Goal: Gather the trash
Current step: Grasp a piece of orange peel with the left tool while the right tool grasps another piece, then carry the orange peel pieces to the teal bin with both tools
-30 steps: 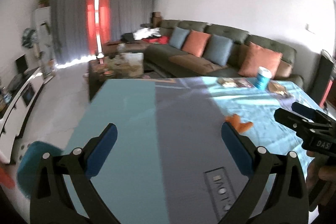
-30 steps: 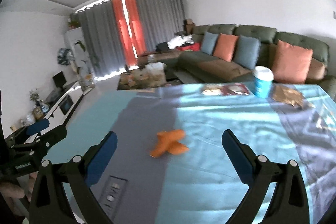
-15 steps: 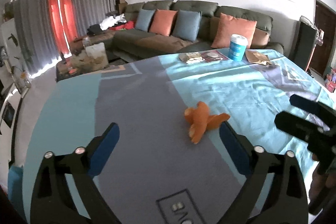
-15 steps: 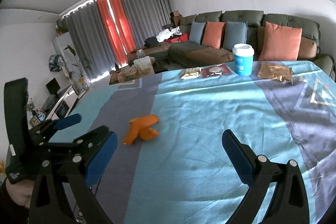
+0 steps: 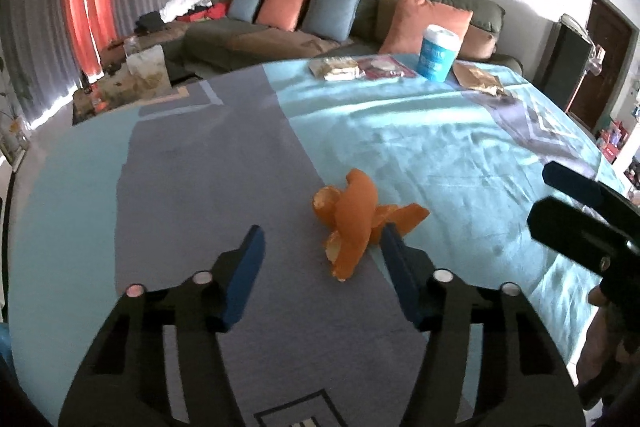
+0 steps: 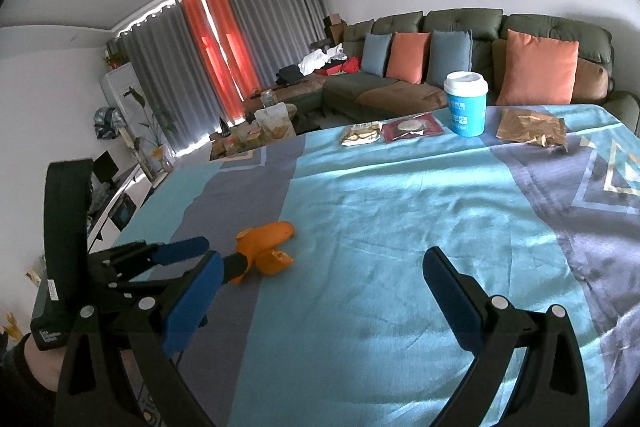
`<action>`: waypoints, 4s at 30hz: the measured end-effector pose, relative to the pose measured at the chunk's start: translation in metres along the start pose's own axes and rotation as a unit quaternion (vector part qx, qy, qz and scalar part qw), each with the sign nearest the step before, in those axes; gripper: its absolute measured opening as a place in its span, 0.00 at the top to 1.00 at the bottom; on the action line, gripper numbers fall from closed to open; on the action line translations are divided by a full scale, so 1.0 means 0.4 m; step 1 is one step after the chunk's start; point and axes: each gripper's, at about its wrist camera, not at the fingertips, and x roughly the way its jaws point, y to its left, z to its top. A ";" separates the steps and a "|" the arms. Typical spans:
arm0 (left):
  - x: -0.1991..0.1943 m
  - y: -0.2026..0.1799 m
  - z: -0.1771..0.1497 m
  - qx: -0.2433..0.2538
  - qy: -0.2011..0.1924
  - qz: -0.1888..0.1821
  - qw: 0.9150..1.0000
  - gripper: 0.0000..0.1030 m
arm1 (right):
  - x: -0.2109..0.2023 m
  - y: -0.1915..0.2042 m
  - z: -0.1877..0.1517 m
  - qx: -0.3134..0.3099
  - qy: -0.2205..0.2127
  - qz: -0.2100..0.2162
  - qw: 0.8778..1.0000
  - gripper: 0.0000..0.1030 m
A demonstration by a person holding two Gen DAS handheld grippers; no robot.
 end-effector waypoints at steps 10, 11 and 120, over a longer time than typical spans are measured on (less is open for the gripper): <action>0.032 -0.004 -0.011 0.002 0.021 -0.035 0.999 0.77 | 0.021 -0.001 0.002 0.003 0.005 0.004 1.000 0.07; 0.031 -0.002 -0.011 0.000 0.020 -0.036 0.999 0.78 | 0.027 0.000 0.002 0.002 0.007 0.004 1.000 0.07; -0.606 0.971 -0.669 -0.316 -0.040 0.298 0.900 0.89 | 0.384 1.181 -0.162 -0.317 0.229 0.255 0.884 0.90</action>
